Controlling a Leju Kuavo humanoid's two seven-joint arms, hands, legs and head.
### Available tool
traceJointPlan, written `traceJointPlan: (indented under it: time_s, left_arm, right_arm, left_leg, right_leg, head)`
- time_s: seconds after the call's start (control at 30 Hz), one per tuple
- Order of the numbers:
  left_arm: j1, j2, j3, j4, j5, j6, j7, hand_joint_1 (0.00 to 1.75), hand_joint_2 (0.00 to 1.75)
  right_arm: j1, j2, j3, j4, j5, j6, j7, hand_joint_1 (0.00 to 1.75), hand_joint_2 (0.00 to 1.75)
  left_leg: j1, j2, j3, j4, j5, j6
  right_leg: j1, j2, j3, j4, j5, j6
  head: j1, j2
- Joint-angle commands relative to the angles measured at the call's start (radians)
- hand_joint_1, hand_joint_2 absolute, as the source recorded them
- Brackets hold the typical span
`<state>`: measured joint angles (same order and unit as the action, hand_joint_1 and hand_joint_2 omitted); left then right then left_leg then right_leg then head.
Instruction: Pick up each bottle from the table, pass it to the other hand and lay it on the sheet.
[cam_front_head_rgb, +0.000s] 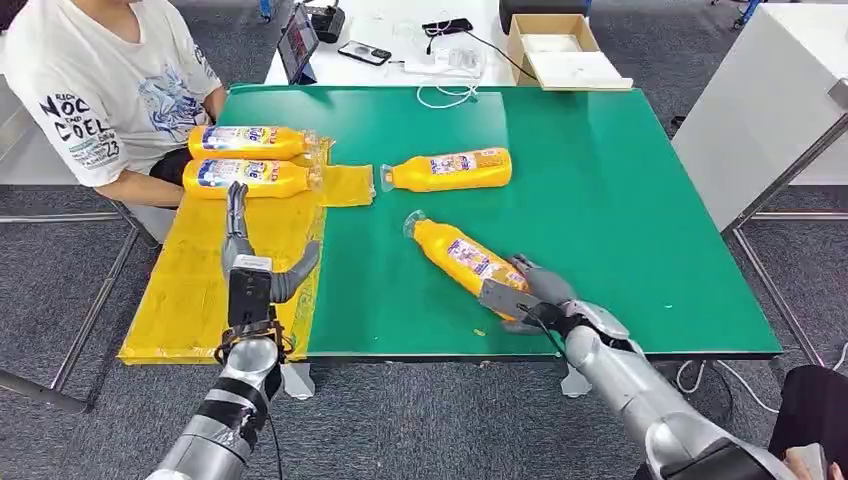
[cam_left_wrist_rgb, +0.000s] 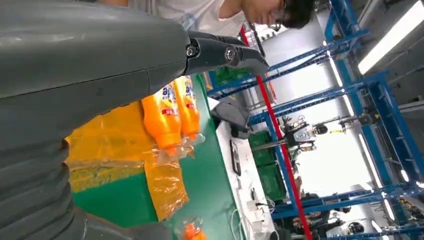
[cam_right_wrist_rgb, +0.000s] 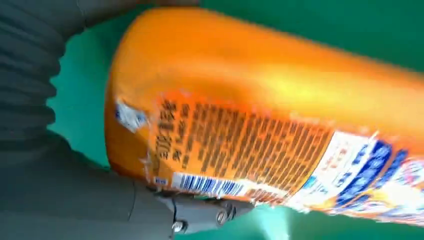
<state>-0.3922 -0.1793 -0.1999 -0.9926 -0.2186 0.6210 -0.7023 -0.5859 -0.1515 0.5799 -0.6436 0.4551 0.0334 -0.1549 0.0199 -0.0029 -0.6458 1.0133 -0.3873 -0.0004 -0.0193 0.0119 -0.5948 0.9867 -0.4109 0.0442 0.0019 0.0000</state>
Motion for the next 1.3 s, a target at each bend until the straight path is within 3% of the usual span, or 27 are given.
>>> traceJointPlan:
  time_s: [0.03,0.07,0.17,0.33,0.4,0.47,0.67,1.0,1.1,1.3]
  left_arm:
    - [-0.028,0.009,-0.019,0.072,0.002,0.016,0.004,0.0,1.75]
    - [-0.029,0.007,-0.016,0.073,0.006,0.012,0.004,0.0,1.75]
    - [-0.029,0.006,-0.016,0.074,0.003,0.012,0.004,0.0,1.75]
    - [-0.027,0.0,-0.009,0.08,0.007,0.0,0.004,0.0,1.75]
    - [-0.027,0.0,-0.008,0.079,0.008,-0.002,0.004,0.0,1.75]
    - [-0.022,-0.001,-0.003,0.079,0.007,-0.004,0.004,0.0,1.75]
    - [-0.012,-0.001,0.005,0.071,0.01,-0.015,0.004,0.0,1.75]
    - [0.028,-0.035,0.099,0.053,0.041,-0.1,0.004,0.0,1.75]
    - [0.02,-0.048,0.123,0.074,0.073,-0.137,0.004,0.0,1.75]
    - [-0.001,-0.066,0.153,0.115,0.124,-0.202,0.004,0.0,1.75]
  right_arm:
    - [0.081,0.074,-0.061,0.047,-0.008,-0.088,-0.019,1.54,1.75]
    - [0.083,0.076,-0.065,0.04,-0.004,-0.098,-0.02,1.69,1.75]
    - [0.085,0.078,-0.07,0.033,-0.002,-0.104,-0.02,1.75,1.75]
    - [0.1,0.094,-0.1,0.006,0.004,-0.129,-0.023,1.73,1.75]
    - [0.101,0.094,-0.101,0.005,0.005,-0.129,-0.023,1.64,1.75]
    - [0.121,0.099,-0.118,-0.021,0.013,-0.164,-0.04,1.73,1.75]
    - [0.137,0.107,-0.141,-0.07,0.02,-0.209,-0.051,1.73,1.75]
    - [0.34,0.189,-0.337,-0.627,0.18,-0.567,-0.155,1.75,1.75]
    - [0.375,0.217,-0.366,-0.7,0.228,-0.672,-0.215,1.75,1.75]
    - [0.396,0.253,-0.402,-0.736,0.222,-0.731,-0.303,1.75,1.75]
  left_leg:
    - [0.001,-0.002,0.003,-0.001,0.0,0.0]
    - [0.001,-0.002,0.003,-0.002,0.0,0.001]
    - [0.001,-0.001,0.002,-0.001,0.0,0.0]
    - [0.001,-0.002,0.002,-0.001,0.0,0.001]
    - [0.001,-0.001,0.003,-0.002,-0.001,0.001]
    - [0.001,-0.002,0.001,-0.001,0.0,0.001]
    - [0.0,-0.001,-0.001,-0.001,0.0,0.001]
    - [0.0,-0.001,-0.005,0.001,-0.003,0.001]
    - [0.0,-0.002,-0.007,0.001,-0.002,0.001]
    - [0.0,-0.003,-0.009,0.0,-0.001,0.001]
  right_leg:
    - [0.001,-0.002,0.004,-0.002,0.0,-0.002]
    - [0.002,-0.003,0.004,-0.002,-0.001,-0.002]
    - [0.001,-0.002,0.003,-0.001,-0.001,-0.002]
    - [0.001,-0.003,0.003,-0.001,-0.001,-0.002]
    - [0.002,-0.002,0.004,-0.002,-0.001,-0.003]
    - [0.001,-0.002,0.003,-0.001,-0.001,-0.002]
    - [0.001,-0.001,0.001,0.0,-0.001,-0.002]
    - [0.001,-0.001,-0.003,0.002,-0.003,-0.003]
    - [0.001,-0.002,-0.005,0.002,-0.003,-0.002]
    - [0.001,-0.002,-0.006,0.001,-0.002,-0.002]
  head:
    - [0.0,0.0]
    - [0.0,0.0]
    - [0.0,0.0]
    - [0.0,0.0]
    - [0.0,0.0]
    - [0.0,0.0]
    - [0.0,0.0]
    - [0.0,0.0]
    - [0.0,0.0]
    - [0.0,0.0]
